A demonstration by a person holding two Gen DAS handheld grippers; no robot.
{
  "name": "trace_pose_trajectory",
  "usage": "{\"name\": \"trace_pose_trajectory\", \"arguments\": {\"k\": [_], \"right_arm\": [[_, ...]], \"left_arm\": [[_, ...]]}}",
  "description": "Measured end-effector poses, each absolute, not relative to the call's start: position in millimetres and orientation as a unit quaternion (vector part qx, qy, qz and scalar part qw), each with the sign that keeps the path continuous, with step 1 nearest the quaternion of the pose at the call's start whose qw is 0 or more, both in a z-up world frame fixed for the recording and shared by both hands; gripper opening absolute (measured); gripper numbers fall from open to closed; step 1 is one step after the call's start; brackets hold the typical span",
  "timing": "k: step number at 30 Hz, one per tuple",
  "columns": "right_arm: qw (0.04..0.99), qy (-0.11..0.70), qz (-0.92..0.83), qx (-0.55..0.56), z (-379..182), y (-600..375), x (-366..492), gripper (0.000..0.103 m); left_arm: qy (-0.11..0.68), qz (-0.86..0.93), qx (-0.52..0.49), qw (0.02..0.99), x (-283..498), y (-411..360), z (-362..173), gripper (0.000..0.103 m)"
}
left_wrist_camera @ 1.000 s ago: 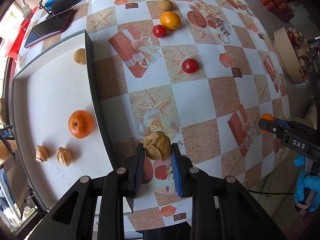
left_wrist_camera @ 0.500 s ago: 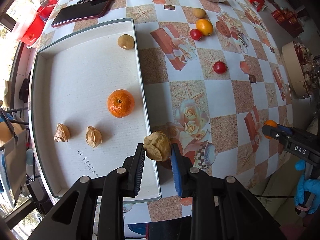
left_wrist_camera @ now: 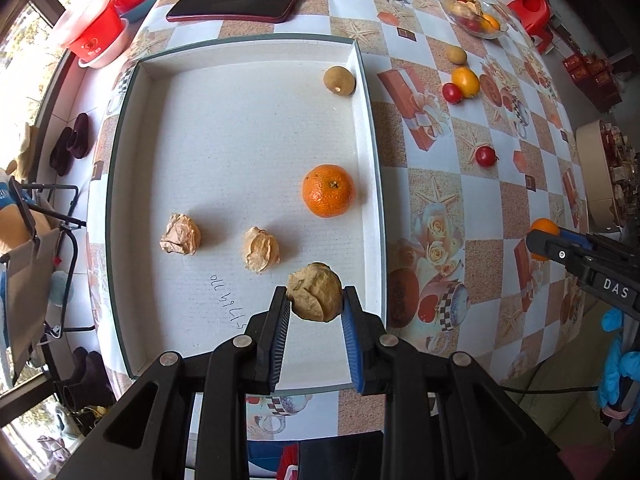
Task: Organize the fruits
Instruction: 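Carry the paper ball into the tray with the left tool while the right tool carries the orange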
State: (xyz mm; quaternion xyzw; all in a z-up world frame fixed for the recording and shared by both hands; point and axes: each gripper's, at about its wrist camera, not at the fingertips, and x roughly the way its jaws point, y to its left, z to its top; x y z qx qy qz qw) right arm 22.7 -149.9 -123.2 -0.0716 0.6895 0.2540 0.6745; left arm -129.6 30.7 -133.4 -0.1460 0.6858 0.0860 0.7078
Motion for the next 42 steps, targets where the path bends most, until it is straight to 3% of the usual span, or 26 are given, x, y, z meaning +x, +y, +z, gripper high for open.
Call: {"name": "trace_pose_trajectory", "arguments": {"k": [24,42], "right_arm": [[0.642,0.65,0.368,-0.175,-104,12,3,0.037],[0.606,0.668,0.378,-0.209,-134,69,-8,0.037]], "left_arm": [[0.655,0.126,-0.173,0.725,-134,93,-138,0.029],[0.657,0.133,-0.196,0.716,-130,111,-158,0.029]]}}
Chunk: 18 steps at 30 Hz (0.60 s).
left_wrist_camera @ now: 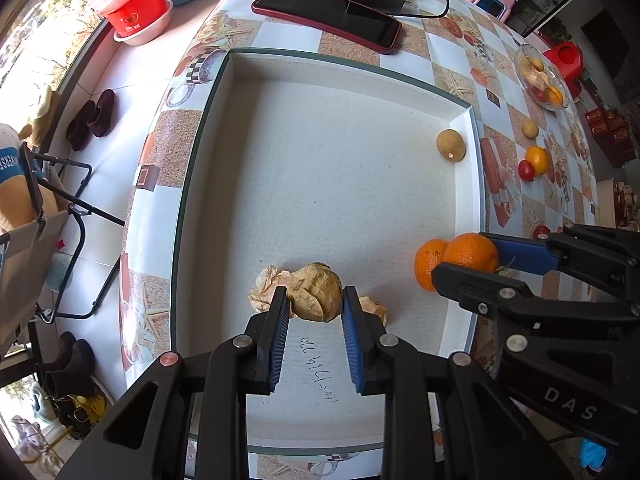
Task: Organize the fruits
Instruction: 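Carry the paper ball into the tray with the left tool while the right tool carries the orange, then open the left tool over the tray while the right tool releases the orange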
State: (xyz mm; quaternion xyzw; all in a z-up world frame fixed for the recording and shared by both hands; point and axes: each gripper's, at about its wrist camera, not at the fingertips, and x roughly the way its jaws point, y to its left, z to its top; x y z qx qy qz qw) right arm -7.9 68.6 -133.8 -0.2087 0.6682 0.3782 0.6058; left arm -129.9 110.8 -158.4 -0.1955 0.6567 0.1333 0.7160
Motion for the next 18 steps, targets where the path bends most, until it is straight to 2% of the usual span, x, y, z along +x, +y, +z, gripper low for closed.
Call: {"name": "trace_pose_trajectory", "arguments": {"k": [8,12,13,15,17,18], "right_arm": [[0.593,0.681,0.368,-0.22,-148,76,-7,0.038],[0.59,0.688,0.363,-0.216,-153,81,-7,0.038],[0.589,0.69,0.362,-0.215,-154,81,-7,0.038],[0.59,0.691,0.36,-0.214,-154,82,-7,0.038],[0.587,0.696,0.359,-0.207,-155,81,-5,0.038],[0.586,0.698,0.358,-0.204,-155,80,-5,0.043]], "left_arm": [[0.661,0.134,-0.199,0.711,-133,111,-167,0.029],[0.663,0.137,-0.199,0.709,-134,111,-168,0.034],[0.664,0.139,-0.198,0.708,-135,111,-168,0.036],[0.664,0.143,-0.198,0.707,-136,112,-167,0.048],[0.66,0.148,-0.196,0.71,-138,113,-165,0.067],[0.659,0.15,-0.193,0.712,-139,113,-164,0.069]]}}
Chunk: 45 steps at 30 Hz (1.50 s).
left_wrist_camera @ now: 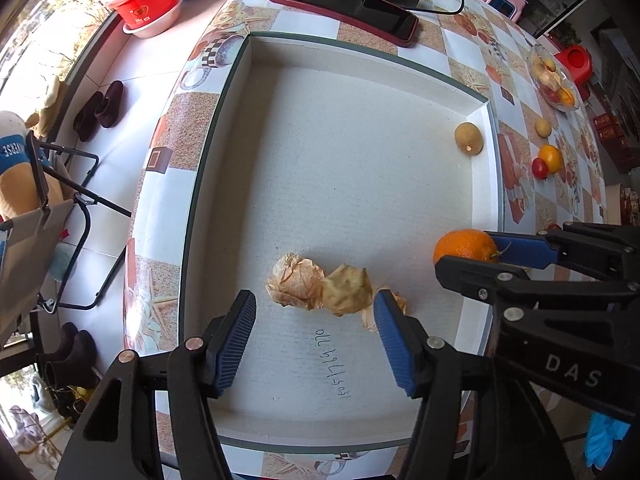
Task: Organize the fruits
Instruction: 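Open the left tool over the tray while the right tool releases the orange, then grasp another orange with the left tool while the right tool moves toward a red tomato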
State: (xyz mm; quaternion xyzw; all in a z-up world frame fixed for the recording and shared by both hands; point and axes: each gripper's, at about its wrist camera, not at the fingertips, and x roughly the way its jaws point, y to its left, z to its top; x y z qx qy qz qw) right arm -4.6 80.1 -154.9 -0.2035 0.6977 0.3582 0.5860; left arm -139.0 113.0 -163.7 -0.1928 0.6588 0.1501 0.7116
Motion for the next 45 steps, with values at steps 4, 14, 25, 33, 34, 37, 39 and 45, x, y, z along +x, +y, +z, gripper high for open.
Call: {"name": "trace_pose_trajectory", "arguments": {"k": [4,14,25,33,34,37,39,45], "right_arm": [[0.59,0.695,0.358,-0.201,-152,76,-3,0.071],[0.607,0.684,0.351,-0.204,-140,65,1,0.098],[0.636,0.676,0.315,-0.2,-134,32,16,0.103],[0.647,0.69,0.28,-0.167,-135,-10,33,0.103],[0.647,0.693,0.274,-0.162,-137,-17,35,0.103],[0.647,0.703,0.255,-0.15,-142,-39,40,0.103],[0.647,0.709,0.242,-0.141,-146,-57,45,0.103],[0.645,0.728,0.203,-0.116,-158,-104,53,0.103]], "left_arm": [[0.655,0.156,-0.189,0.714,-141,113,-160,0.078],[0.66,0.166,-0.183,0.709,-142,110,-156,0.08],[0.669,0.167,-0.153,0.708,-132,94,-147,0.08],[0.671,0.139,-0.115,0.719,-111,65,-136,0.08],[0.671,0.136,-0.111,0.721,-107,61,-135,0.08],[0.673,0.125,-0.098,0.723,-97,48,-133,0.08],[0.675,0.116,-0.089,0.723,-90,39,-133,0.08],[0.683,0.088,-0.063,0.722,-73,7,-136,0.08]]}}
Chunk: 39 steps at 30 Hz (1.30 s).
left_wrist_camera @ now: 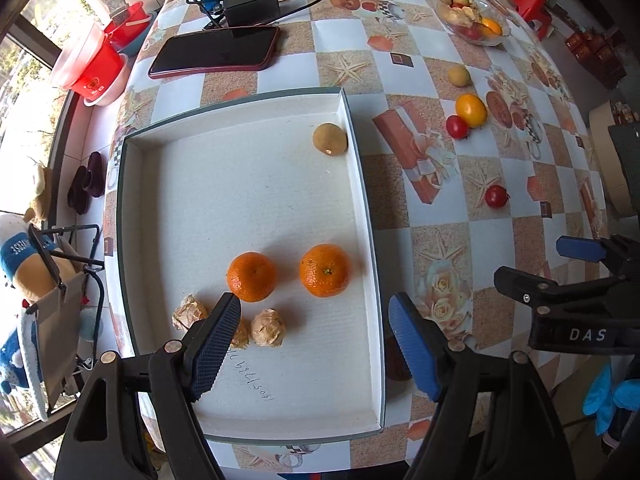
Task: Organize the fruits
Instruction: 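Grasp another orange with the left tool while the right tool moves toward a red tomato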
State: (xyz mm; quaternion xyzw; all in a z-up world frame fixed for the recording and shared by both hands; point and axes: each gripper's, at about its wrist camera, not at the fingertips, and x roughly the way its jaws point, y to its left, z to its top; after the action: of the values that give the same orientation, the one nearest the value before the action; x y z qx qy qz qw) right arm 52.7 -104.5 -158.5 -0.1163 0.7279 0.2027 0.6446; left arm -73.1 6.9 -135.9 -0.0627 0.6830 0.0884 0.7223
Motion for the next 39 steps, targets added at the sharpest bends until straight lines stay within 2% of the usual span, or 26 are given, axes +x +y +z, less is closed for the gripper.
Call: {"name": "trace_pose_trajectory", "arguments": {"k": [19,39], "right_arm": [[0.623,0.773,0.08,-0.084,-216,-271,58,0.103],[0.642,0.755,0.098,-0.089,-222,-255,33,0.103]], "left_arm": [[0.685,0.029,-0.028,0.728,-5,-63,-140,0.08],[0.678,0.028,-0.033,0.734,114,-102,-193,0.079]]}}
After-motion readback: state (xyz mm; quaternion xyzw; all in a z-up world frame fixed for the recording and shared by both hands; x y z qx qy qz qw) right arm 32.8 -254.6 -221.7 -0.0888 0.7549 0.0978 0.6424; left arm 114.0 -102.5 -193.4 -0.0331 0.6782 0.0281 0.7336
